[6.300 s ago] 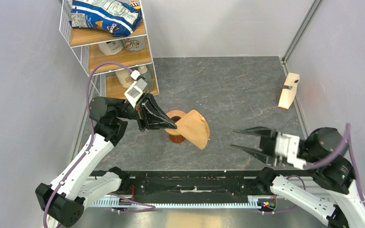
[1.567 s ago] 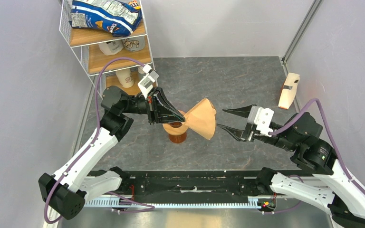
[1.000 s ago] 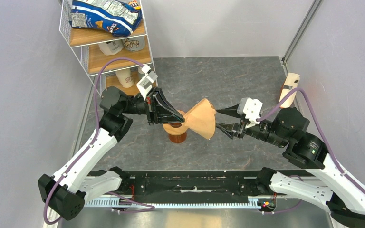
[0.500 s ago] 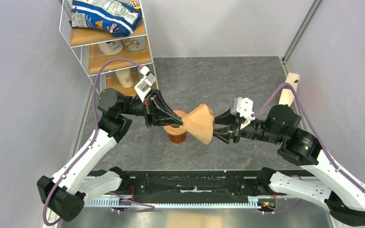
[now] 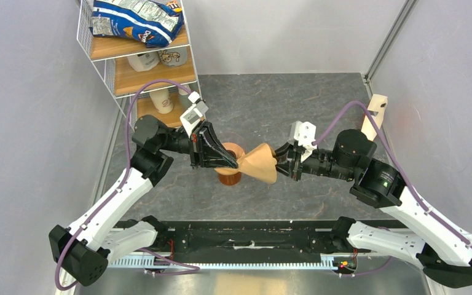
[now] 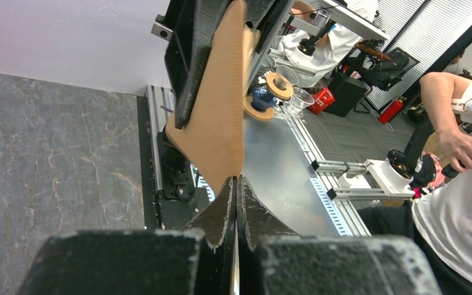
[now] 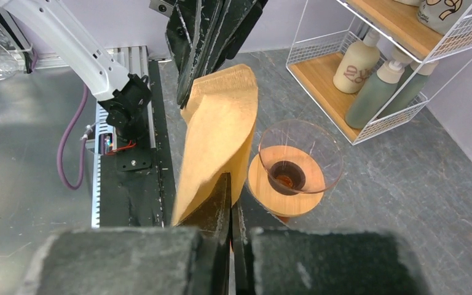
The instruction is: Place the coffee filter in the dripper
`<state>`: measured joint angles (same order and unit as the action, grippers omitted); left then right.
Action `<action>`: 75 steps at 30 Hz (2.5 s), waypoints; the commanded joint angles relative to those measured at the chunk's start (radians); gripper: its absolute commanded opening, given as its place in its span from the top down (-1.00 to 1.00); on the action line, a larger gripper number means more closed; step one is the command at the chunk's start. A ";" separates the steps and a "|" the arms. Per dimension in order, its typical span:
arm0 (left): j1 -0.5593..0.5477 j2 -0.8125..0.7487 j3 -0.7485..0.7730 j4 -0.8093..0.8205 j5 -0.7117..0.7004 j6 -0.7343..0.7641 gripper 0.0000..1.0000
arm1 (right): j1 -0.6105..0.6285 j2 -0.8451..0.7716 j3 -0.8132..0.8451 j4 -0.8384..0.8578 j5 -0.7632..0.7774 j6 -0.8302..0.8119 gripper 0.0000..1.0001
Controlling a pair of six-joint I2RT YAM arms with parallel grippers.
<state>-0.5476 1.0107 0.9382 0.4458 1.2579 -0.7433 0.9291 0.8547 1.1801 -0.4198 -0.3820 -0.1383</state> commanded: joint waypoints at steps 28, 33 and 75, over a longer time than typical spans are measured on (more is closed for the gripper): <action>-0.102 -0.050 0.182 -0.681 -0.976 0.495 -0.72 | -0.001 0.384 0.305 -0.200 0.647 -0.049 1.00; -0.126 -0.025 0.178 -0.617 -0.956 0.463 -0.65 | -0.001 0.450 0.335 -0.206 0.672 0.050 1.00; -0.119 0.202 0.361 -0.604 -1.111 0.230 0.96 | 0.011 0.481 0.338 -0.029 0.960 0.088 -0.08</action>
<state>-0.7174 1.2285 1.2877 -0.2520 0.0570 -0.3107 0.9360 1.3754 1.5249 -0.5659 0.4492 -0.0322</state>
